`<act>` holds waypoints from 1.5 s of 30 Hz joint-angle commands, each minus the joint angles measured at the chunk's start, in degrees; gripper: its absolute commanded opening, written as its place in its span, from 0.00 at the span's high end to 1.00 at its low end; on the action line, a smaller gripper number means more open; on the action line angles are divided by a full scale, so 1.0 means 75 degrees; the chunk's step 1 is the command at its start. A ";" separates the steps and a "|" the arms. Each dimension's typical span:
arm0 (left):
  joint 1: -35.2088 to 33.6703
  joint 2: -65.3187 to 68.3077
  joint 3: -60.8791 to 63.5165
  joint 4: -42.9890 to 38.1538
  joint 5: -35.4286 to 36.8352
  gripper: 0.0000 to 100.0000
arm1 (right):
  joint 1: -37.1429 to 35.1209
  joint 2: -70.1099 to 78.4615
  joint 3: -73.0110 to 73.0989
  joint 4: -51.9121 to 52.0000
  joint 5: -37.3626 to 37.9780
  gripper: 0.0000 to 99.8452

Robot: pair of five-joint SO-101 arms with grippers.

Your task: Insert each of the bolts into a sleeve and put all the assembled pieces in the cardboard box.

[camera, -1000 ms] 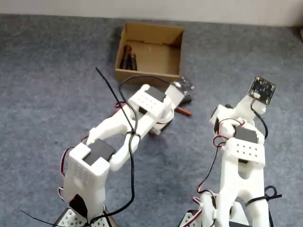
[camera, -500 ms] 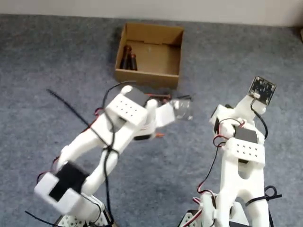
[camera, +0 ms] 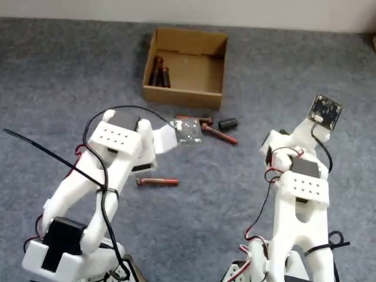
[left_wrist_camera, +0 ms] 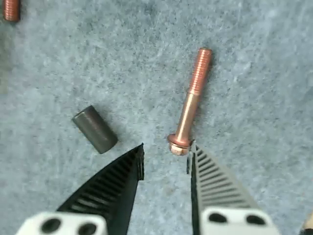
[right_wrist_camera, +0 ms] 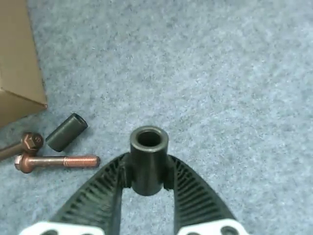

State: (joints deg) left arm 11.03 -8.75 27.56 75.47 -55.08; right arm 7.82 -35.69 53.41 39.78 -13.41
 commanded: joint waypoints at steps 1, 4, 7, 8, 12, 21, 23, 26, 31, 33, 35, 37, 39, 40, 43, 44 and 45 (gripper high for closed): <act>0.0158 -0.0275 -0.0428 0.0234 0.0762 0.82 | 0.0064 -0.0252 -0.0041 -0.0158 -0.0035 0.99; 0.0592 -0.0275 -0.0674 0.1231 0.1301 0.83 | 0.0064 -0.0252 -0.0041 -0.0158 -0.0035 0.99; 0.1002 -0.0264 -0.0662 0.1793 0.1793 0.91 | 0.0064 -0.0252 -0.0041 -0.0158 -0.0035 0.99; 0.1096 -0.0264 -0.0580 0.1899 0.1922 0.94 | 0.0064 -0.0252 -0.0041 -0.0158 -0.0035 0.99; 0.1225 -0.0264 0.0264 0.1887 0.2555 0.99 | 0.0064 -0.0252 -0.0041 -0.0158 -0.0035 0.99; 0.0404 -0.0170 0.1834 -0.0574 0.4009 0.99 | 0.0076 -0.0252 -0.0041 -0.0158 -0.0035 0.99; 0.0217 -0.0158 0.1952 -0.1008 0.4243 0.99 | 0.0076 -0.0252 -0.0041 -0.0158 -0.0035 0.99; 0.0111 -0.0029 0.2045 -0.1442 0.4513 0.99 | 0.0076 -0.0252 -0.0041 -0.0158 -0.0035 0.99; -0.0018 0.1178 0.1424 -0.1887 0.5029 0.99 | 0.0076 -0.0252 -0.0041 -0.0158 -0.0035 0.99; -0.0193 0.1717 0.0733 -0.1735 0.5240 0.99 | 0.0076 -0.0252 -0.0041 -0.0158 -0.0035 0.99; -0.0393 0.2116 0.0041 -0.1723 0.5333 0.99 | 0.0076 -0.0252 -0.0041 -0.0158 -0.0035 0.99; -0.0615 0.2338 -0.0568 -0.1723 0.5322 0.99 | 0.0076 -0.0252 -0.0041 -0.0158 -0.0035 0.99; -0.0756 0.2385 -0.1108 -0.1723 0.5322 0.99 | 0.0088 -0.0252 -0.0041 -0.0158 -0.0035 0.99; -0.0768 0.2374 -0.1342 -0.1723 0.5322 0.99 | 0.0088 -0.0252 -0.0041 -0.0158 -0.0035 0.99; -0.0721 0.2362 -0.1870 -0.1688 0.5333 0.99 | 0.0088 -0.0252 -0.0041 -0.0158 -0.0035 0.99; -0.0686 0.2362 -0.1999 -0.1676 0.5404 0.99 | 0.0088 -0.0252 -0.0041 -0.0158 -0.0035 0.99; -0.0604 0.2362 -0.2092 -0.1676 0.5615 0.99 | 0.0088 -0.0252 -0.0041 -0.0158 -0.0035 0.99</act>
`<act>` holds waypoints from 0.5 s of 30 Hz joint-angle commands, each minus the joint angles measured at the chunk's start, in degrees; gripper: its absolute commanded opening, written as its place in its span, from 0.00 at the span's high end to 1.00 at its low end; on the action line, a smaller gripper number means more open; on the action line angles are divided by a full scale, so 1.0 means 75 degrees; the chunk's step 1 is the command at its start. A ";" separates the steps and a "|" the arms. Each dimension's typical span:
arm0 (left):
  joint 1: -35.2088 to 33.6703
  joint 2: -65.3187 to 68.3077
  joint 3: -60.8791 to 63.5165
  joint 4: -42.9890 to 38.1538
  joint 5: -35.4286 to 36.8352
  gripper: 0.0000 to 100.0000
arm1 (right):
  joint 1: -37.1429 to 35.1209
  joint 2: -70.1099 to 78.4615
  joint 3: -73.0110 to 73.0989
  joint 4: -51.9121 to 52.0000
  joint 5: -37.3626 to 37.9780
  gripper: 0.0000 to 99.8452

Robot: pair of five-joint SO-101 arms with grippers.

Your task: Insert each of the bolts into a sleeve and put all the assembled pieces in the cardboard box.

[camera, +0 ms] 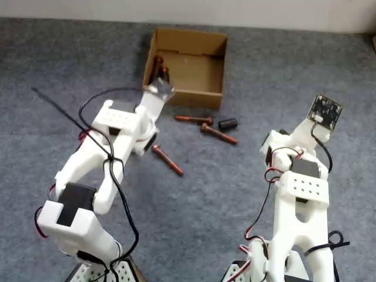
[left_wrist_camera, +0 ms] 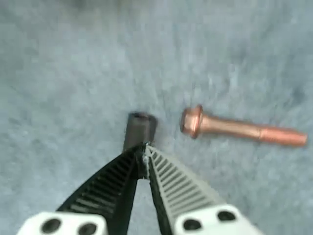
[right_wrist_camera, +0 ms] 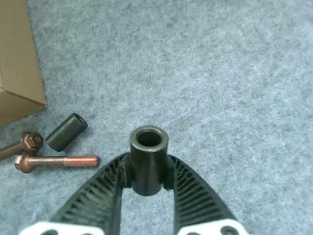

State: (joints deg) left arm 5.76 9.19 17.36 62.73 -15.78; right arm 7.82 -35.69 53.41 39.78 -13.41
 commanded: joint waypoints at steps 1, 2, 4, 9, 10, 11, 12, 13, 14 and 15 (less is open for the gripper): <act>0.0158 -0.0029 -0.0791 0.0035 0.0621 0.99 | 0.0088 -0.0252 -0.0041 -0.0158 -0.0035 0.99; 0.0205 -0.0029 -0.0850 0.0082 0.0832 0.99 | 0.0088 -0.0252 -0.0041 -0.0158 -0.0035 0.99; 0.0369 -0.0029 -0.0955 0.0328 0.1207 0.98 | 0.0088 -0.0252 -0.0041 -0.0158 -0.0035 0.99; 0.0908 -0.0029 -0.1272 0.1418 0.2766 0.87 | 0.0088 -0.0252 -0.0064 -0.0158 -0.0035 0.99; 0.1014 -0.0029 -0.1307 0.1618 0.3071 0.85 | 0.0088 -0.0252 -0.0064 -0.0158 -0.0035 0.99; 0.1131 -0.0029 -0.1354 0.1817 0.3341 0.84 | 0.0088 -0.0252 -0.0064 -0.0158 -0.0035 0.99; 0.1248 -0.0029 -0.1377 0.1969 0.3599 0.83 | 0.0088 -0.0252 -0.0064 -0.0158 -0.0035 0.99; 0.1366 -0.0029 -0.1377 0.2063 0.3856 0.83 | 0.0088 -0.0252 -0.0064 -0.0158 -0.0035 0.99; 0.1471 -0.0018 -0.1366 0.2122 0.4126 0.83 | 0.0088 -0.0252 -0.0064 -0.0158 -0.0035 0.99; 0.1553 0.0018 -0.1330 0.2157 0.4384 0.83 | 0.0088 -0.0252 -0.0064 -0.0158 -0.0035 0.99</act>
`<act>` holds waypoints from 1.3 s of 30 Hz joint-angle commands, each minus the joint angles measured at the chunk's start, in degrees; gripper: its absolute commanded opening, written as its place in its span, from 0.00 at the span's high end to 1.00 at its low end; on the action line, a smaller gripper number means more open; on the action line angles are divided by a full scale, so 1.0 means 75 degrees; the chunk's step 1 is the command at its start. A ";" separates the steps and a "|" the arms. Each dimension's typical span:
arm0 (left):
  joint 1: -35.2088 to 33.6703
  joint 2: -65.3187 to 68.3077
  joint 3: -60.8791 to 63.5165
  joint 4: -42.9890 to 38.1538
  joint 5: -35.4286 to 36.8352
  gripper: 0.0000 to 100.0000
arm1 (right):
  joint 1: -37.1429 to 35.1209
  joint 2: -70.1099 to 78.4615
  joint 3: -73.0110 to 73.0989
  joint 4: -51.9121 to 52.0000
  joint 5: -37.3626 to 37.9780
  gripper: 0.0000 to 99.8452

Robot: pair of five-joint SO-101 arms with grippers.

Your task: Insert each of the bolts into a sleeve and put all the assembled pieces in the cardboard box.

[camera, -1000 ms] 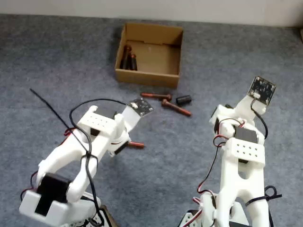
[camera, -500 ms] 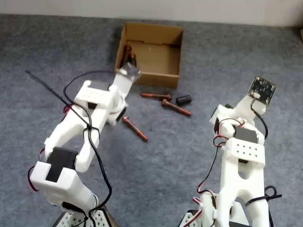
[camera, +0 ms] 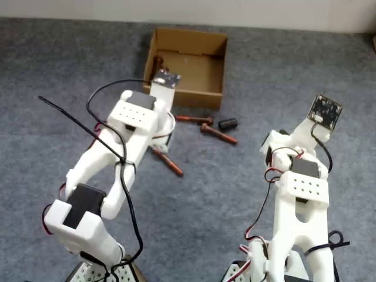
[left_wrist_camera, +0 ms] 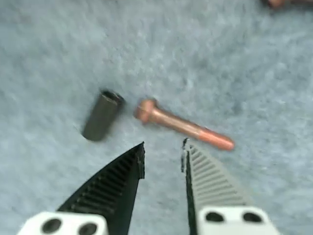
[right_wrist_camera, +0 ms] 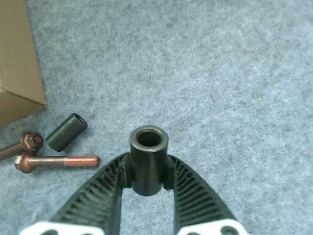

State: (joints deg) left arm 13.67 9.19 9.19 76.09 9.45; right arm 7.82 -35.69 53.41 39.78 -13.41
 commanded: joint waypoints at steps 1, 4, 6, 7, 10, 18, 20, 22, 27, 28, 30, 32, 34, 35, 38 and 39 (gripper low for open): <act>0.0557 0.0041 -0.0217 0.0387 0.1254 0.83 | 0.0088 -0.0252 -0.0064 -0.0158 -0.0035 0.99; 0.0604 0.0147 -0.0064 0.0363 0.1793 0.83 | 0.0088 -0.0252 -0.0064 -0.0158 -0.0035 0.99; 0.0545 0.0311 0.0018 0.0234 0.2004 0.83 | 0.0088 -0.0252 -0.0064 -0.0158 -0.0035 0.99; 0.0533 0.0451 0.0041 0.0129 0.2098 0.83 | 0.0088 -0.0252 -0.0064 -0.0158 -0.0035 0.99; 0.0404 0.0990 -0.0029 -0.0094 0.2309 0.83 | 0.0088 -0.0252 -0.0064 -0.0158 -0.0035 0.99; 0.0264 0.2069 -0.0873 -0.0281 0.2356 0.83 | 0.0088 -0.0252 -0.0064 -0.0158 -0.0035 0.99; 0.0240 0.2081 -0.1049 -0.0129 0.2321 0.83 | 0.0088 -0.0252 -0.0053 -0.0158 -0.0035 0.99; 0.0299 0.2081 -0.1295 0.0340 0.2309 0.83 | 0.0088 -0.0252 -0.0053 -0.0158 -0.0035 0.99; 0.0627 0.2081 -0.2045 0.1254 0.2309 0.83 | 0.0064 -0.0252 -0.0053 -0.0158 -0.0035 0.99; 0.0627 0.2081 -0.2174 0.1301 0.2321 0.83 | 0.0064 -0.0252 -0.0053 -0.0158 -0.0035 0.99; 0.0568 0.2081 -0.2432 0.1348 0.2321 0.83 | 0.0064 -0.0252 -0.0053 -0.0158 -0.0035 0.99; 0.0463 0.2092 -0.2620 0.1336 0.2333 0.83 | 0.0064 -0.0252 -0.0053 -0.0158 -0.0035 0.99; 0.0404 0.2163 -0.2667 0.1289 0.2344 0.83 | 0.0064 -0.0252 -0.0064 -0.0158 -0.0035 0.99; 0.0369 0.2174 -0.2655 0.1242 0.2356 0.83 | 0.0064 -0.0252 -0.0064 -0.0158 -0.0035 0.99; 0.0252 0.2397 -0.2467 0.0832 0.2368 0.83 | 0.0064 -0.0252 -0.0064 -0.0158 -0.0035 0.99; 0.0193 0.2514 -0.2467 0.0797 0.2368 0.83 | 0.0064 -0.0252 -0.0064 -0.0158 -0.0035 0.99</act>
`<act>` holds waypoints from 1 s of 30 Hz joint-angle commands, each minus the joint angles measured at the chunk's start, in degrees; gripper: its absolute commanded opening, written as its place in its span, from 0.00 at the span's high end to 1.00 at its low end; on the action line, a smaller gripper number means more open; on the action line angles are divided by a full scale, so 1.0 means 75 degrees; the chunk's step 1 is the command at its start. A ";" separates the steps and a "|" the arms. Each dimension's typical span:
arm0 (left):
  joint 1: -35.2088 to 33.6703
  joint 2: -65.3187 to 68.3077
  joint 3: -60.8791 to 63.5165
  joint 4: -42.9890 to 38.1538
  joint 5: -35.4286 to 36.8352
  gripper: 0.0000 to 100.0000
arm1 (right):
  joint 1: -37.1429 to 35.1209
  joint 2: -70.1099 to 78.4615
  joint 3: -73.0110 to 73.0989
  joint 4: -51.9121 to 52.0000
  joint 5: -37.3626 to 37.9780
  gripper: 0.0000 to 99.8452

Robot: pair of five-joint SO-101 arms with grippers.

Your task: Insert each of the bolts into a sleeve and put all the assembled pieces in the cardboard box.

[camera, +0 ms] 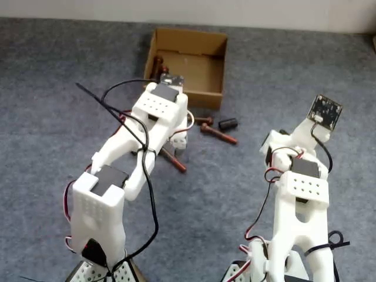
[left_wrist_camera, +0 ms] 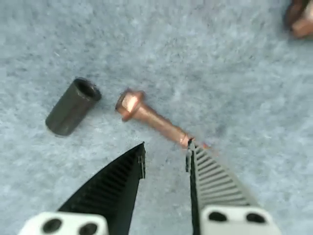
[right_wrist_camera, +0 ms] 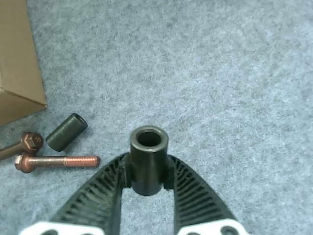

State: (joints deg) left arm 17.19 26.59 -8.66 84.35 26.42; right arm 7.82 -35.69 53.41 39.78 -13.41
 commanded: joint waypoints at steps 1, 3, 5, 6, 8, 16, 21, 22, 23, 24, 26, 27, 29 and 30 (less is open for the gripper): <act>-0.0322 0.0334 -0.0064 -0.0316 0.0105 0.83 | 0.0064 -0.0252 -0.0064 -0.0158 -0.0035 0.99; -0.0346 0.0627 -0.0100 -0.0305 0.0105 0.83 | 0.0064 -0.0252 -0.0064 -0.0158 -0.0035 0.99; -0.0440 0.0850 -0.0123 -0.0328 0.0105 0.83 | 0.0064 -0.0252 -0.0064 -0.0158 -0.0035 0.99; -0.0510 0.0908 -0.0135 -0.0352 0.0105 0.83 | 0.0064 -0.0252 -0.0064 -0.0158 -0.0035 0.99; -0.0627 0.0979 -0.0358 -0.0328 0.0105 0.83 | 0.0064 -0.0252 -0.0053 -0.0158 -0.0035 0.99; -0.0768 0.0990 -0.0522 -0.0539 0.0059 0.83 | 0.0053 -0.0252 -0.0041 -0.0158 -0.0035 0.99; -0.0709 0.0990 -0.0533 -0.0774 0.0012 0.88 | 0.0053 -0.0252 -0.0041 -0.0158 -0.0035 0.99; -0.0697 0.0990 -0.0522 -0.0856 -0.0152 0.90 | 0.0053 -0.0252 -0.0041 -0.0158 -0.0035 0.99; -0.0697 0.0990 -0.0510 -0.0926 -0.0387 0.92 | 0.0053 -0.0252 -0.0041 -0.0158 -0.0035 0.99; -0.0639 0.0990 -0.0510 -0.0961 -0.0563 0.93 | 0.0053 -0.0252 -0.0041 -0.0158 -0.0035 0.99; -0.0486 0.0990 -0.0510 -0.0973 -0.0762 0.95 | 0.0053 -0.0252 -0.0041 -0.0158 -0.0035 0.99; -0.0416 0.0990 -0.0510 -0.0973 -0.0785 0.95 | 0.0053 -0.0252 -0.0041 -0.0158 -0.0035 0.99; -0.0322 0.0990 -0.0510 -0.0961 -0.0809 0.95 | 0.0053 -0.0252 -0.0041 -0.0158 -0.0035 0.99; -0.0311 0.0979 -0.0522 -0.0938 -0.0809 0.95 | 0.0053 -0.0252 -0.0041 -0.0158 -0.0035 0.99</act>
State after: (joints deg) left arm 12.97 34.33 -11.12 78.11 21.76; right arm 7.82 -35.69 53.41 39.60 -13.41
